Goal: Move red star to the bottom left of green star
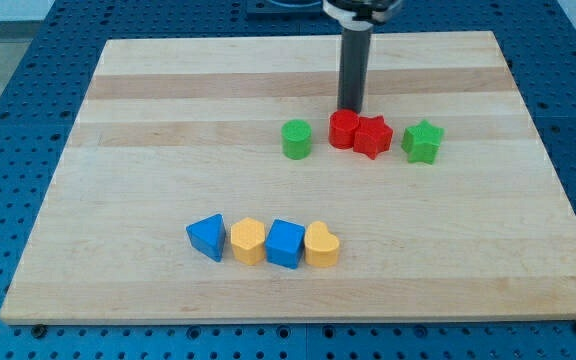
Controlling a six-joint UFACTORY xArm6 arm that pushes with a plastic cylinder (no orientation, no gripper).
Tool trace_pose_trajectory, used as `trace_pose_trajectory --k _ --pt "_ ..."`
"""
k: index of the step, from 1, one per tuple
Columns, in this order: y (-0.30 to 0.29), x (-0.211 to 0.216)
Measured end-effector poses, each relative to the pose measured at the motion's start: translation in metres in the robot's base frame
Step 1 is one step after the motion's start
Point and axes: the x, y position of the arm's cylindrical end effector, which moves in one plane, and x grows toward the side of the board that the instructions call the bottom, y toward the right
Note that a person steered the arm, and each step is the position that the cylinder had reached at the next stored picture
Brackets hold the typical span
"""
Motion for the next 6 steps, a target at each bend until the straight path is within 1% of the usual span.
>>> trace_pose_trajectory --k 3,4,5,6 --pt "0.001 0.020" --pt "-0.018 0.020" --pt "-0.020 0.021" --pt "0.010 0.021"
